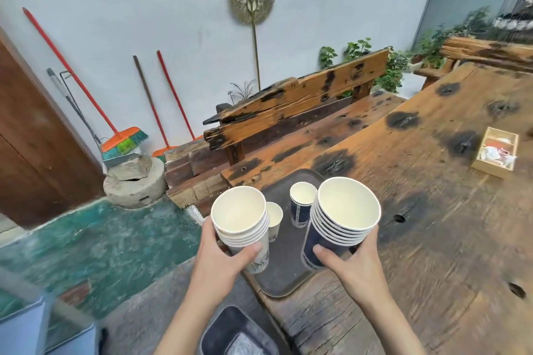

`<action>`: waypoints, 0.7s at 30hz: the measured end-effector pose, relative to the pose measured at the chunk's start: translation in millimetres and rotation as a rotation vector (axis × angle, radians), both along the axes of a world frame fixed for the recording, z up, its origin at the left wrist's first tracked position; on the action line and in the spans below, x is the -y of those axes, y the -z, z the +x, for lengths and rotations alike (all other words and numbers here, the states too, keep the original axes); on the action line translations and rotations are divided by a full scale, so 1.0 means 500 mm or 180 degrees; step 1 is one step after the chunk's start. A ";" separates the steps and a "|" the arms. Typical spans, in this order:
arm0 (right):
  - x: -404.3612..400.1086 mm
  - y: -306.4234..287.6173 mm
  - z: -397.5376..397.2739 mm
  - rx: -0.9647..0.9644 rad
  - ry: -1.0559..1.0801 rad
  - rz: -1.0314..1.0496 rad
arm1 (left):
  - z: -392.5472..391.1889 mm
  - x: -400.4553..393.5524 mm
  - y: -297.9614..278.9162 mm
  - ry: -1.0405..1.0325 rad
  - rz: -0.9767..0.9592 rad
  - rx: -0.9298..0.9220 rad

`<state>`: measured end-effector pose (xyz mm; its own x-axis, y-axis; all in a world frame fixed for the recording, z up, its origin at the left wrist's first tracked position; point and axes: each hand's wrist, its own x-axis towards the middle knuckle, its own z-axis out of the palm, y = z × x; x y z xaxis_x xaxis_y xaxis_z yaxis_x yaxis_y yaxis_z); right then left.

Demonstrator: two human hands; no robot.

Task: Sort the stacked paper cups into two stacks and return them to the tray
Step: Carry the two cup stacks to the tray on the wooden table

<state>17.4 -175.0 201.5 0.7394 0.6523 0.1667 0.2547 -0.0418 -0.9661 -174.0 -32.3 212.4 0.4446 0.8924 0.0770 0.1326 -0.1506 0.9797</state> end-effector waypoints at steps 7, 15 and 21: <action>-0.036 0.018 0.033 -0.0281 0.0159 0.0168 | 0.041 -0.055 0.005 0.0116 -0.0014 -0.0097; -0.120 0.019 0.080 -0.0225 0.0466 -0.0021 | 0.097 -0.156 0.025 0.0213 -0.0021 -0.0178; -0.218 0.012 0.178 0.0043 0.0548 0.0031 | 0.154 -0.222 0.075 -0.0008 0.0112 -0.0505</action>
<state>106.2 -65.9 195.7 0.8378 0.5144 0.1830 0.2574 -0.0766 -0.9633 -96.9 78.8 174.9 0.4515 0.8915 0.0371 0.2857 -0.1839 0.9405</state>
